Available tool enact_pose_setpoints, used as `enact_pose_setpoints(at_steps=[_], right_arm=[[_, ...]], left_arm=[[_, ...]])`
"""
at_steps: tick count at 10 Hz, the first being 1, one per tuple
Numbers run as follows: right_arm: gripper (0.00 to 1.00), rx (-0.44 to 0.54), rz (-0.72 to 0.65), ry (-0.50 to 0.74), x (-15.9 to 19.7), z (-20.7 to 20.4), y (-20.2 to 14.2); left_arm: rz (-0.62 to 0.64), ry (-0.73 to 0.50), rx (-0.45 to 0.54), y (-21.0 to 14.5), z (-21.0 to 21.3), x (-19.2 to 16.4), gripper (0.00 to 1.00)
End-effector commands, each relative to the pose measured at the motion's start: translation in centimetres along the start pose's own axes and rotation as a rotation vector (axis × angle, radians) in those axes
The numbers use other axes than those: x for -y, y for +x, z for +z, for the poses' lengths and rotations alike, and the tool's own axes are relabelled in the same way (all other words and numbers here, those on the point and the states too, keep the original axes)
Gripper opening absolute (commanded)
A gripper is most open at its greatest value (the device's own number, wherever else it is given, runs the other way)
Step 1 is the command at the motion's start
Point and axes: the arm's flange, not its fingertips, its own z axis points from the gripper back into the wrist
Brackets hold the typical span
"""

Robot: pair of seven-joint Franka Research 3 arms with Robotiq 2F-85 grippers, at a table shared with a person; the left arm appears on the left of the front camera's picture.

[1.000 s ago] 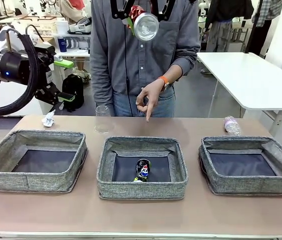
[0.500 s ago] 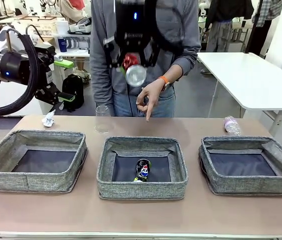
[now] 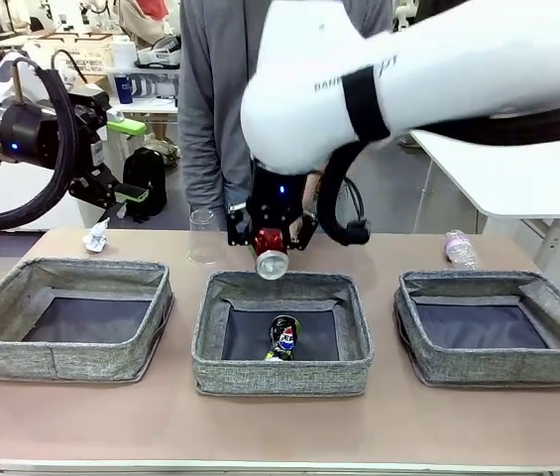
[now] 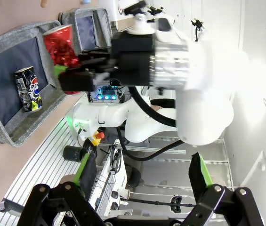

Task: Sort the waste into the appropriate baskets.
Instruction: Place the picked waste into the Fabric basket indicated by the person.

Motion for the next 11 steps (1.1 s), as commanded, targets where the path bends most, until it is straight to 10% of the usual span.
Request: enact_pose_setpoints(at_steps=[1, 6, 7, 9, 11], right_arm=[[0.29, -0.017, -0.024, -0.012, 1.63, -0.41, 0.34], [0.29, -0.073, -0.019, -0.050, 1.62, -1.13, 1.04], [0.80, -0.082, -0.023, -0.048, 1.77, -1.18, 0.97], [1.00, -0.083, -0.030, -0.040, 1.96, -0.95, 0.98], [1.00, -0.080, -0.035, -0.026, 2.18, -0.53, 0.98]], left_arm=[[-0.012, 0.008, -0.005, -0.17, 0.06, 0.16, 1.00], [-0.012, 0.008, -0.005, -0.17, 0.06, 0.16, 1.00], [-0.012, 0.008, -0.005, -0.17, 0.06, 0.16, 1.00], [-0.012, 0.008, -0.005, -0.17, 0.06, 0.16, 1.00], [-0.012, 0.008, -0.005, -0.17, 0.06, 0.16, 1.00]])
